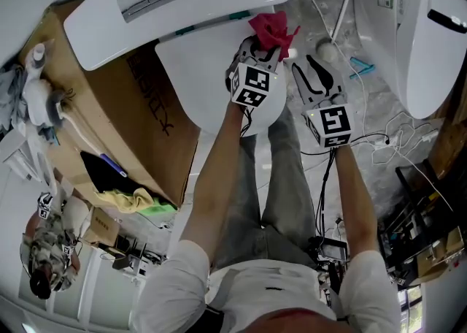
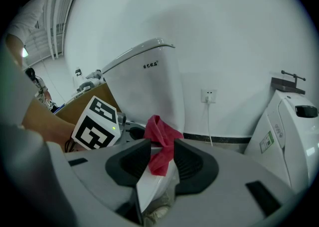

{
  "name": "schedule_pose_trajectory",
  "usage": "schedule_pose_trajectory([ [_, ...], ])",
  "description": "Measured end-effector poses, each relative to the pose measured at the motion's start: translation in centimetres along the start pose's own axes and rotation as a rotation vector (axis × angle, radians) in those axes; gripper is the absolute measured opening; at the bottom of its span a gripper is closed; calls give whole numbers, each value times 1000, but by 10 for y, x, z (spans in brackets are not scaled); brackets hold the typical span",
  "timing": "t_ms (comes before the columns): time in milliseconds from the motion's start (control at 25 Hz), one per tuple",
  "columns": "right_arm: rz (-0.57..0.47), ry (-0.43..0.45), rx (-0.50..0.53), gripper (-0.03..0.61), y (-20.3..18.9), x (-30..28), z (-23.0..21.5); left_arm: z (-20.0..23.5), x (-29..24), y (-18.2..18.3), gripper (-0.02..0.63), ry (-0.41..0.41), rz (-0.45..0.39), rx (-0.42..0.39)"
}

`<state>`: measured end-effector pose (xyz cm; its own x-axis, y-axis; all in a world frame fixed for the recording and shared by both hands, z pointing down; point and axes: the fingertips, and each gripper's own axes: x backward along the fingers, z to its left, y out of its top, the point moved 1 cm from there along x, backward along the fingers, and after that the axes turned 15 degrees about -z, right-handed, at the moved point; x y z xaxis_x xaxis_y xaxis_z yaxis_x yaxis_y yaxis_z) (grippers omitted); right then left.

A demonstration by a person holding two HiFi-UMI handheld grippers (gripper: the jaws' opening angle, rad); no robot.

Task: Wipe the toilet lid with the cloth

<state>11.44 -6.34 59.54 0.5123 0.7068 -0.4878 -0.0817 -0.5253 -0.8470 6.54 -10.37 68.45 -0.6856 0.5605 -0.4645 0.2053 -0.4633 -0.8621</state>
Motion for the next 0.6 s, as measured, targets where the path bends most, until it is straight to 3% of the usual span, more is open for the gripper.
schedule_pose_trajectory([
  [240,11,19,14,141,0,-15,12,11,4,-17,107,21,59,16],
  [600,23,44,39,141,1,-27,32,25,20,-22,106,52,58,39],
])
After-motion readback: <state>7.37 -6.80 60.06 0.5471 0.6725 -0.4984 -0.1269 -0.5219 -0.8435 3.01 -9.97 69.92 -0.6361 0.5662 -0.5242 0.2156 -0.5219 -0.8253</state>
